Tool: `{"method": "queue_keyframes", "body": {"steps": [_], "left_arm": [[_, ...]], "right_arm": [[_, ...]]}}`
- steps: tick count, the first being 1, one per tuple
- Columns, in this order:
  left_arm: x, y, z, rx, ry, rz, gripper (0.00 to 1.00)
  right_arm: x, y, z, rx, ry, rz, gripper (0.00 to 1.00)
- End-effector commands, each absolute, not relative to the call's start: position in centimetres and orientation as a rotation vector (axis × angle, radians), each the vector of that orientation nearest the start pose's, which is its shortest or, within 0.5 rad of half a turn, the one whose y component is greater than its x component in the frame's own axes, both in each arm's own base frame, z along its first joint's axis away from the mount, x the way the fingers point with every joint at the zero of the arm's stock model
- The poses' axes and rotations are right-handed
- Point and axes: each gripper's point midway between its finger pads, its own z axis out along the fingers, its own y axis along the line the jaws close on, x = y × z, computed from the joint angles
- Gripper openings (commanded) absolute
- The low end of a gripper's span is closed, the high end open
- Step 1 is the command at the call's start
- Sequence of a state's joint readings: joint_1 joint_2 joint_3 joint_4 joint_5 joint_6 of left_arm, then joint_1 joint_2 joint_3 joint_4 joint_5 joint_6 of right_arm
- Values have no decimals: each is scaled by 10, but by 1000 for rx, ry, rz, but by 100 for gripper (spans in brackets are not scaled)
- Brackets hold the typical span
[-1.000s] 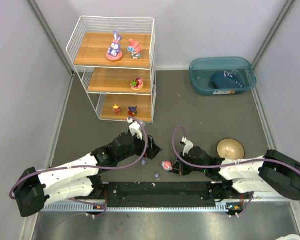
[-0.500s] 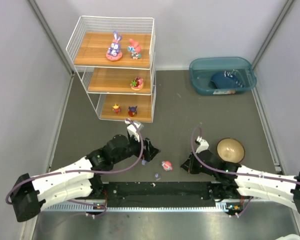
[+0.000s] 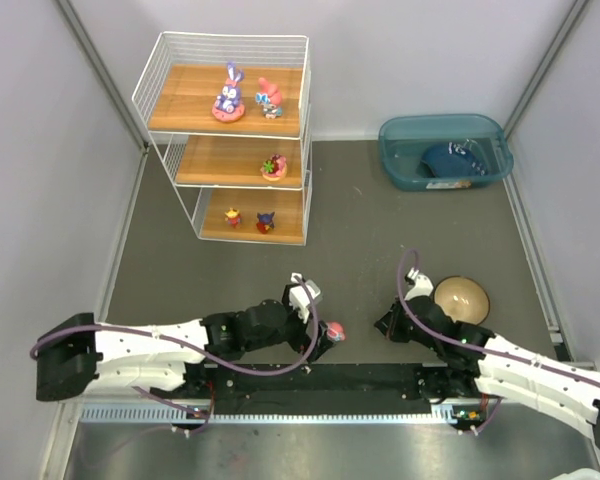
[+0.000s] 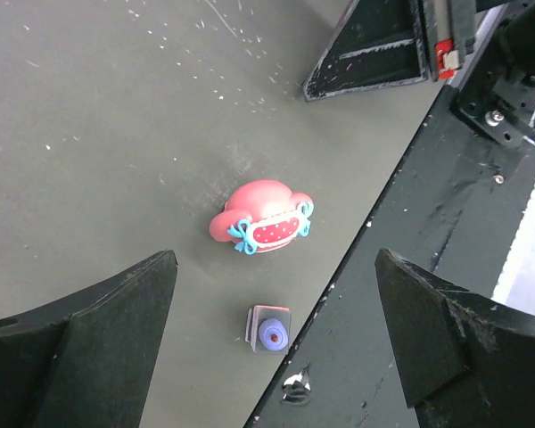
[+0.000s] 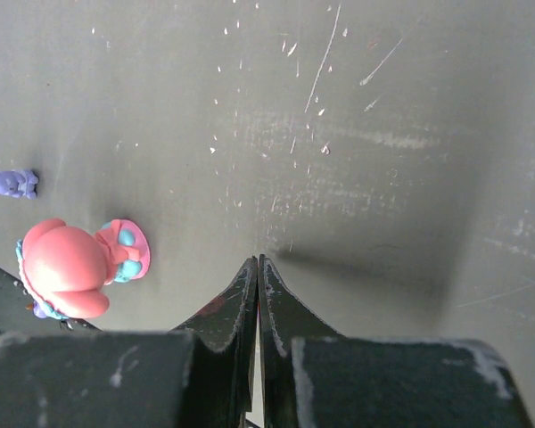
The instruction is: Place and organize the plastic toys onto the shelf
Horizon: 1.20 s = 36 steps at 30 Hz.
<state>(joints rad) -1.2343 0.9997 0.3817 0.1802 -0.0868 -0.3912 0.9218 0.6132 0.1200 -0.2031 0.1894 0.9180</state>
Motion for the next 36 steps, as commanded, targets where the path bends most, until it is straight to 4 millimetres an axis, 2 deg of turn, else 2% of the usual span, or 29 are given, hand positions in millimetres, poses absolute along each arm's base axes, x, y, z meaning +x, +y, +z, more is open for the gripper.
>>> {"method": "queue_keyframes", "body": {"steps": [1,5,12,25,36], "left_arm": [[116,-322,125,740,1866,-900,99],[121,-325,115,699,1911,-827,99],[129,-335,121,625,1895,-773,99],[122,-352,104,651,1907,-730,99],[117,-356,88,682,1923,-715,99]], "right_arm": [[146,183,44,95,2307,775,0],[144,179,40,103,2318,764,0],[144,178,38,100,2323,757,0],[146,175,40,121,2310,753,0],[144,174,37,121,2320,750,0]]}}
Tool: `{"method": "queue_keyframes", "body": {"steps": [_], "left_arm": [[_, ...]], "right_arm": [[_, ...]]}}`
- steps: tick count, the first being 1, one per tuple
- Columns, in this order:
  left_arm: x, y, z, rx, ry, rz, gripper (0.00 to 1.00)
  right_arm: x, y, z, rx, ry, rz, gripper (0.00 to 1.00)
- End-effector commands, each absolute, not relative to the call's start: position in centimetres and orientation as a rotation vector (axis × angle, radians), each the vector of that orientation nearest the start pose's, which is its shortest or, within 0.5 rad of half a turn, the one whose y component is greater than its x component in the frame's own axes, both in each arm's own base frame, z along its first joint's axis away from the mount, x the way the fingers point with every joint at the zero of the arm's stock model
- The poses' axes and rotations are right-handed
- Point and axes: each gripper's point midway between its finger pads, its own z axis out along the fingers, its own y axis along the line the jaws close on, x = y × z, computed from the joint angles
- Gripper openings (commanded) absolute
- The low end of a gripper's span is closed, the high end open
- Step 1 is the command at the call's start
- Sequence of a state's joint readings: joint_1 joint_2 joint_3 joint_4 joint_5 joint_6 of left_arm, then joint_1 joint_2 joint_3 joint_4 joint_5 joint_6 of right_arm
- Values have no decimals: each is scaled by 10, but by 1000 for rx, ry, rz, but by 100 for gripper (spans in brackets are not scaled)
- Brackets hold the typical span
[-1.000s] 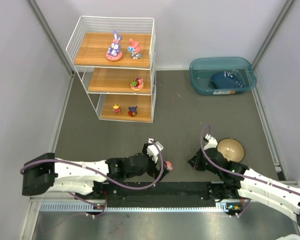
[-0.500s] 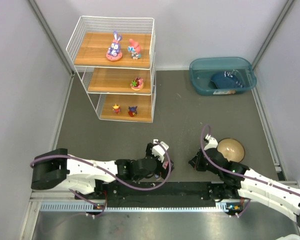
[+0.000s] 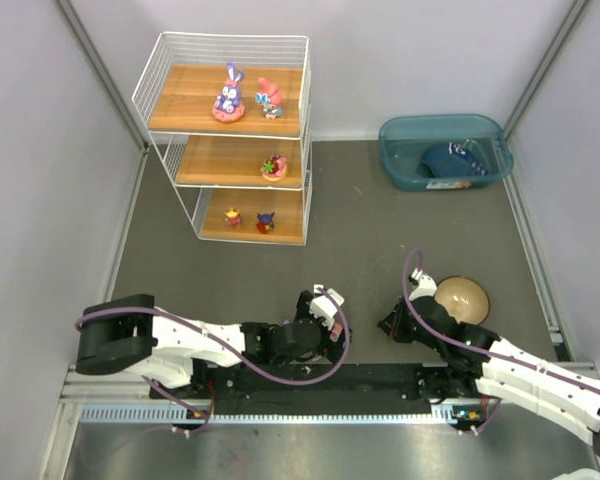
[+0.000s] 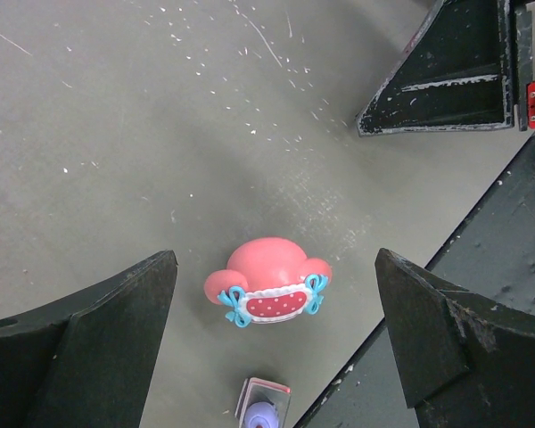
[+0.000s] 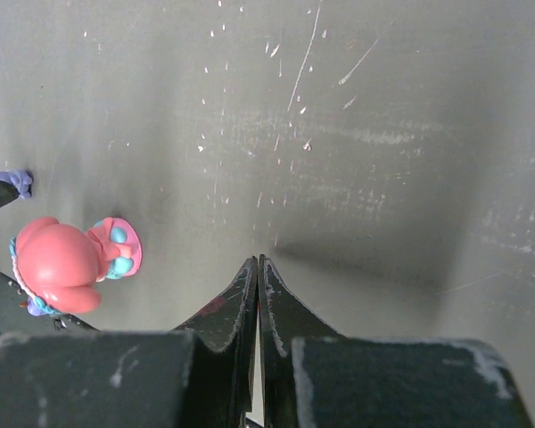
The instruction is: Place and organize the plastic toys onto the shelf
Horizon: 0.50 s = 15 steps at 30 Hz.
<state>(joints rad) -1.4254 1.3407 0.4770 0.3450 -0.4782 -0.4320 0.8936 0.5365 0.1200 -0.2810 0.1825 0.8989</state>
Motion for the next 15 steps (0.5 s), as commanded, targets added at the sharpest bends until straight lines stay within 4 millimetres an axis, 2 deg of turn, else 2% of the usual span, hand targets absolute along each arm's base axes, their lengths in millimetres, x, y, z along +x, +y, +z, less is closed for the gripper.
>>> {"method": "queue_keyframes", "body": {"steps": [1,15], "left_arm": [[117,-356,86,687,1927,-711,99],[116,-355,72,689,1962,-693,95]], "right_arm": [[144,173,36,121,2321,747,0],[143,173,34,127,2328,746,0]]}}
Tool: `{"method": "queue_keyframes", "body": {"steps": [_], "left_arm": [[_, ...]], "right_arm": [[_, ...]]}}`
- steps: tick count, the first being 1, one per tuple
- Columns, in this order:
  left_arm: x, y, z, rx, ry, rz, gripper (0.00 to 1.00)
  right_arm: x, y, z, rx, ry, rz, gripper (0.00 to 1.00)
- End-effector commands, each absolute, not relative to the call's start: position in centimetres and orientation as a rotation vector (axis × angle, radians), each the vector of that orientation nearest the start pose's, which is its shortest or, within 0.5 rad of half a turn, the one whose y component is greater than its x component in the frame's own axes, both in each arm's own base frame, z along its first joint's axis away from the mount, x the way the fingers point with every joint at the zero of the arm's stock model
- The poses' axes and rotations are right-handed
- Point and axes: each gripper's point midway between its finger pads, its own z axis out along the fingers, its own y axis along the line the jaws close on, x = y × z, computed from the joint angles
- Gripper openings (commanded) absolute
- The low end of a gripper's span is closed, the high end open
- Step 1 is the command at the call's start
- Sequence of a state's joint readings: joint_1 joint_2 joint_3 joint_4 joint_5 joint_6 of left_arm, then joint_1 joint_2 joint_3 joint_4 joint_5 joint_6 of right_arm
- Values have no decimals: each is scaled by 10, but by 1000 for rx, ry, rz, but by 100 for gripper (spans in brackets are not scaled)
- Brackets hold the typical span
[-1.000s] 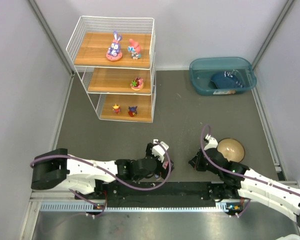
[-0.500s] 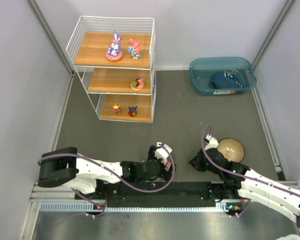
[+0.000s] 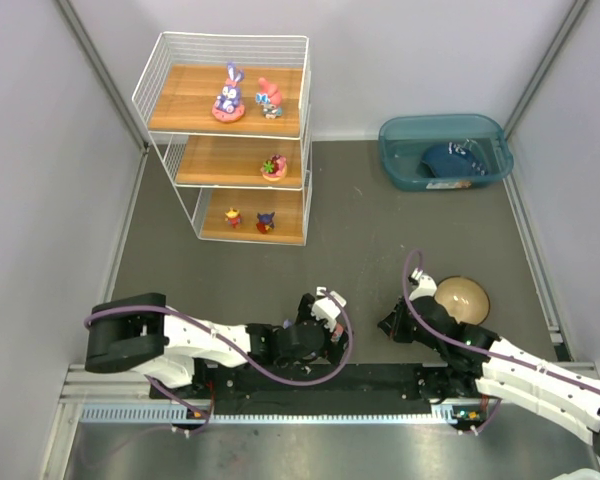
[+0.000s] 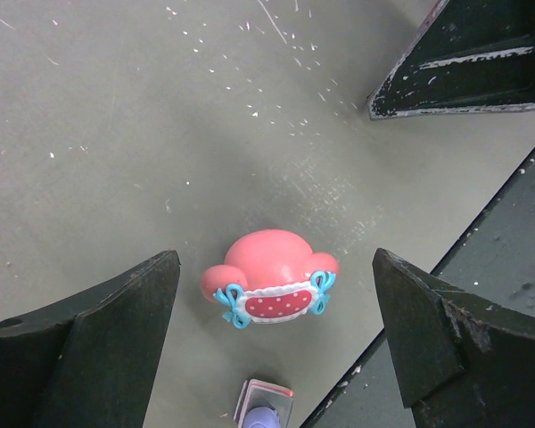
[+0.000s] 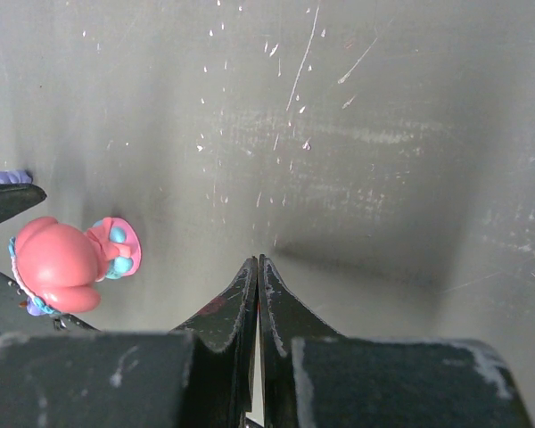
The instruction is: Place and organize the plastic toys onto the shelf
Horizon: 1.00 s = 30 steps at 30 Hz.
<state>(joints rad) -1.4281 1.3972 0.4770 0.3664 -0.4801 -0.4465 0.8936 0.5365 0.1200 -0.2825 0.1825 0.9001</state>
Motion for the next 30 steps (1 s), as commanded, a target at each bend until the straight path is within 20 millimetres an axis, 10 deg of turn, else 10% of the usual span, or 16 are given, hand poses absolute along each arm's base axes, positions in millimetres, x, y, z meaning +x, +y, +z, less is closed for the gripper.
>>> {"method": "queue_keyframes", "body": {"steps": [1,22,30], "left_arm": [[116,-356,73,688,1961,-697,94],[113,-358,60,717,1988,-684,82],[113,-358,62,714,1982,-690,63]], "right_arm": [[143,173,34,127,2330,744,0],[142,172,32,126,2340,735,0],[143,172,33,128,2335,734,0]]}}
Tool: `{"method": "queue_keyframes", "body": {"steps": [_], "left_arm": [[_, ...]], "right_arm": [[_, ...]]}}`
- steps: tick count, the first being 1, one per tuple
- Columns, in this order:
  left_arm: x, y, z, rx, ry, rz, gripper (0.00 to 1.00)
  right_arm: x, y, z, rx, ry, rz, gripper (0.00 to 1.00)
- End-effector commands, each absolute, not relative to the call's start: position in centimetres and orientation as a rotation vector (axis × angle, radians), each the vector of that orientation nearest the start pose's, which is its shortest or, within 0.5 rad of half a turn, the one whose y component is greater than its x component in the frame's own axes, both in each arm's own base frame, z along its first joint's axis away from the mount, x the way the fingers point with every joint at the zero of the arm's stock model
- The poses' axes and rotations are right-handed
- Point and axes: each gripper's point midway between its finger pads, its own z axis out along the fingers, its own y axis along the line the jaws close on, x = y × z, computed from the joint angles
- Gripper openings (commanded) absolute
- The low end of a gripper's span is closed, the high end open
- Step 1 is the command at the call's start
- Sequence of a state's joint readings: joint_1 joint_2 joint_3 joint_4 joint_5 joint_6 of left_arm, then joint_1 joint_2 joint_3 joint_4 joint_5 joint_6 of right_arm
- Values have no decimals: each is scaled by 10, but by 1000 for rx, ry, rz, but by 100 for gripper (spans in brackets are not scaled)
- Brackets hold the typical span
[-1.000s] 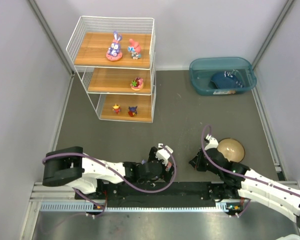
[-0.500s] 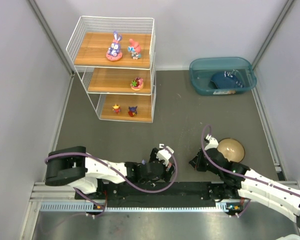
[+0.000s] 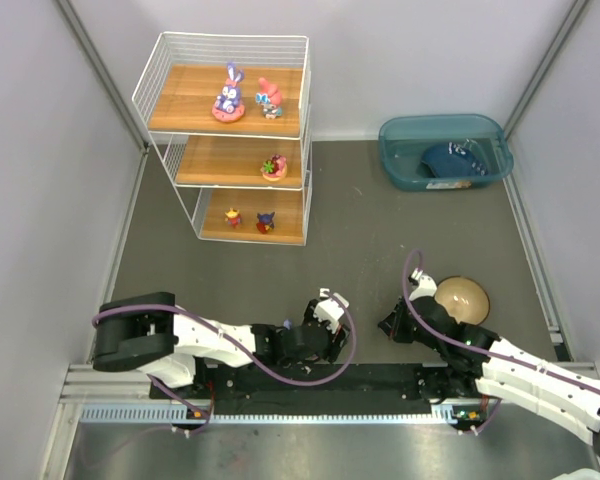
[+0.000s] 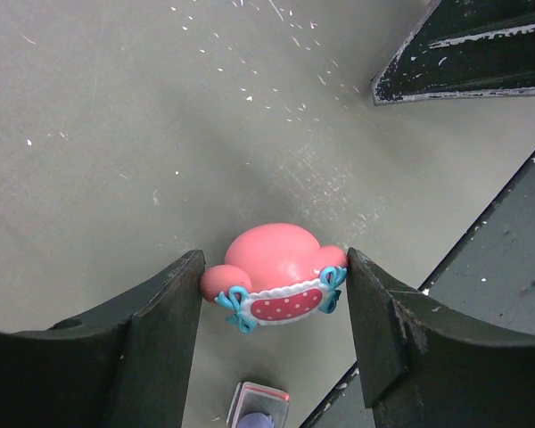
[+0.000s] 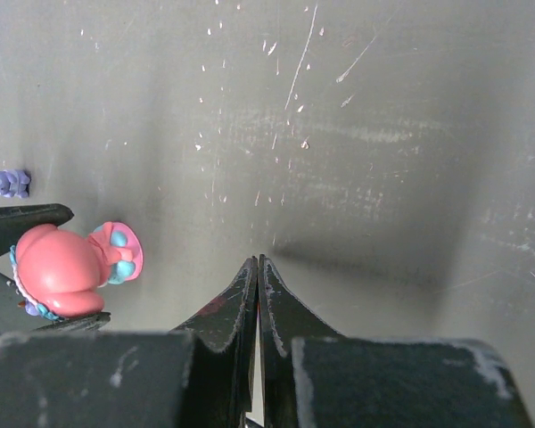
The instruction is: Place and organize the plastic toys onto the shelf
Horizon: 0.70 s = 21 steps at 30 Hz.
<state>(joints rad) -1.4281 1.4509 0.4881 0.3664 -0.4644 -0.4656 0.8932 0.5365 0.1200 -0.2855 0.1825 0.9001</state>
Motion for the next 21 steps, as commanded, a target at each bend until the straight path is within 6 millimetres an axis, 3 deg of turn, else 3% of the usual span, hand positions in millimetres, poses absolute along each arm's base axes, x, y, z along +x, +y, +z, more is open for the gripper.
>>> {"method": "queue_keyframes", "body": {"steps": [1,5,12,15,18,19,21], "left_arm": [[112,-357,61,719,1984,-688,62],[112,-357,60,718,1985,-690,58],[109,-359,67,745,1980,-703,36],[110,-361,84,758,1991,-685,0],[115,-357,110,734,1992,-646,0],[119,-358,131,691,1973,-660,0],[128,-337,138,645,2016,-554,0]], "right_arm": [[143,172,33,127,2336,736,0],[143,171,32,130,2337,734,0],[143,171,32,130,2337,731,0],[142,171,31,126,2340,727,0],[142,171,31,121,2341,724,0],[143,171,31,122,2340,722,0],[143,171,32,117,2339,719,0]]}}
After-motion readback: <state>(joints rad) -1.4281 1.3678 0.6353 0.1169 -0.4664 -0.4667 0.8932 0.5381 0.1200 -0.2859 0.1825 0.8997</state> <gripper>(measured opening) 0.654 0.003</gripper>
